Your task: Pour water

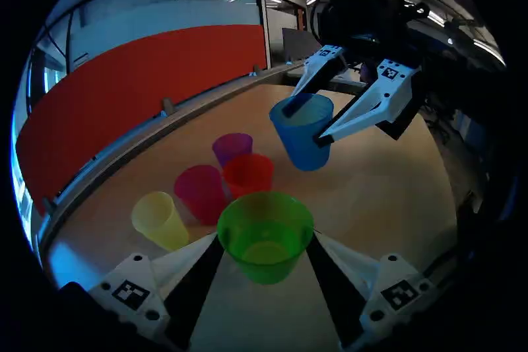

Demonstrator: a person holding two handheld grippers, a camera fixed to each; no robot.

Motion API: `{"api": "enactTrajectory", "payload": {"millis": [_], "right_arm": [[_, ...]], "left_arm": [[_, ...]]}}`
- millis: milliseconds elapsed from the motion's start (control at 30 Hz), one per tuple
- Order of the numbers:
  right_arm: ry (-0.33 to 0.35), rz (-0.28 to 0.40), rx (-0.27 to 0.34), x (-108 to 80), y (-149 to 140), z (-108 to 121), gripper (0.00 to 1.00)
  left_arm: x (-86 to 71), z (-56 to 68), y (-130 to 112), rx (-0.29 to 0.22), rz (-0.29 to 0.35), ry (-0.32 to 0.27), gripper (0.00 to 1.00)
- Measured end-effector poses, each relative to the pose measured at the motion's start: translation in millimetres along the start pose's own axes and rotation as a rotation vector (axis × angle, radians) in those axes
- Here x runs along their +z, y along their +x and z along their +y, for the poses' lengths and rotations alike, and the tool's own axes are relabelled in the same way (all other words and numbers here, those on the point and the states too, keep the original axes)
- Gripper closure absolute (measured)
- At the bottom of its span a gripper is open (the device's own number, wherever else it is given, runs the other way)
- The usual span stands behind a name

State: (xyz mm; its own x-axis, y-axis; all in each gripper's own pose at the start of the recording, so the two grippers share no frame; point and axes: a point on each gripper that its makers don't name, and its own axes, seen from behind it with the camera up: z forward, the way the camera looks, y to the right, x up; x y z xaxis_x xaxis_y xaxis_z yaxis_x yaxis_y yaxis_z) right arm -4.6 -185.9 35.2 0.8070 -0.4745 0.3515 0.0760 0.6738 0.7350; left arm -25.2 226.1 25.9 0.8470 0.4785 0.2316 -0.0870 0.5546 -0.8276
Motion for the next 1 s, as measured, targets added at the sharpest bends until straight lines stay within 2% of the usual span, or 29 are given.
{"api": "enactTrajectory", "payload": {"millis": [200, 500, 800, 1000], "right_arm": [[0.005, -0.041, -0.011, 4.5, -14, 3, 0.08], [0.020, -0.103, -0.016, 11.9, -33, 2, 0.08], [0.026, -0.125, -0.010, 16.2, -43, 4, 0.08], [0.028, -0.137, -0.008, 20.4, -53, 5, 0.08]], "left_arm": [[6.7, -3.4, -10, 0.009, -0.046, -0.010, 0.15], [17.1, -7.8, -13, -0.003, -0.078, -0.026, 0.15], [25.4, -12.2, -12, 0.014, -0.108, -0.036, 0.15], [32.4, -12.9, -19, 0.006, -0.132, -0.048, 0.15]]}}
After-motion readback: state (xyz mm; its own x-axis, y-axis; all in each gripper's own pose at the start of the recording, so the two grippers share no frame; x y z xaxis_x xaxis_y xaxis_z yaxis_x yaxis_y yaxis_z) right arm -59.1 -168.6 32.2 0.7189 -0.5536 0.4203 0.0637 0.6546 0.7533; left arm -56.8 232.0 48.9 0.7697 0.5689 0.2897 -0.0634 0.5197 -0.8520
